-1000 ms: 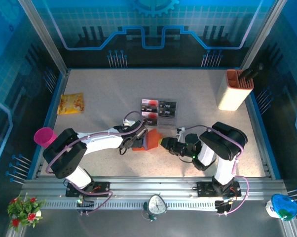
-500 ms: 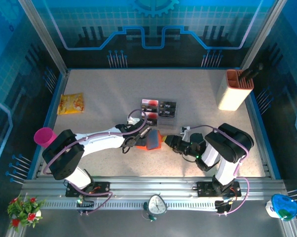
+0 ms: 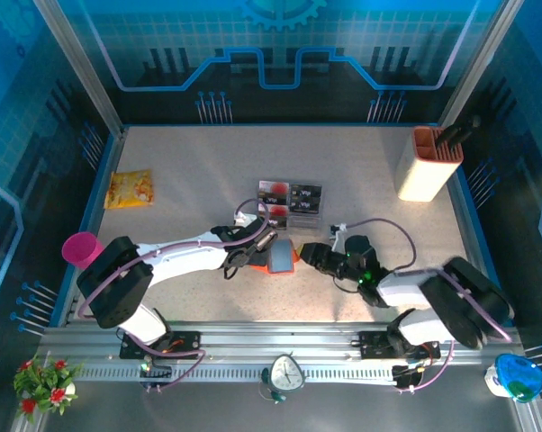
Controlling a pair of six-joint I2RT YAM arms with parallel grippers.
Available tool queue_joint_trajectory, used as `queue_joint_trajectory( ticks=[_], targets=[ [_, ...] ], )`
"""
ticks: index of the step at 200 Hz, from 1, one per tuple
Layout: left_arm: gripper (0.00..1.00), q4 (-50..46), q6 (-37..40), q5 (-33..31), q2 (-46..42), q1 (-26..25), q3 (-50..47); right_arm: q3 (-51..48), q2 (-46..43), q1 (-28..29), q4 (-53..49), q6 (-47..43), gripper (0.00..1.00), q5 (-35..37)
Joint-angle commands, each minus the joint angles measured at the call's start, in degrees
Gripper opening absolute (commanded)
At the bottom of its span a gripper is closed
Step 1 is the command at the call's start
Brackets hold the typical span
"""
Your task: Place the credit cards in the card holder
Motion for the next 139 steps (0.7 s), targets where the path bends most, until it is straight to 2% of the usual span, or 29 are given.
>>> queue_joint_trajectory(
  ticks=[1,15,35,96,139],
  targets=[
    [0.99,-0.2,1.9,-1.6,-2.3,-0.5,-0.3,7.3,-8.5,2.3,-27.8,-12.2,0.41,7.8],
    [0.99,0.4,2.3,-1.6,-3.0,-0.5,-0.8,11.0,-10.3,2.6,-35.9,-16.1,0.41,8.5],
    [0.99,1.3,2.9,-1.5,-3.9,-0.5,-1.4,14.2,-8.8,3.6,-38.6,-18.9,0.38,8.3],
    [0.99,2.1,2.9,-1.6,-4.5,-0.5,-2.7,20.1,4.3,8.3,-33.6,-20.2,0.14,6.8],
    [0.99,3.9,2.8,-1.3,-5.8,-0.5,-4.5,23.4,11.4,9.3,-31.3,-21.2,0.11,6.5]
  ],
)
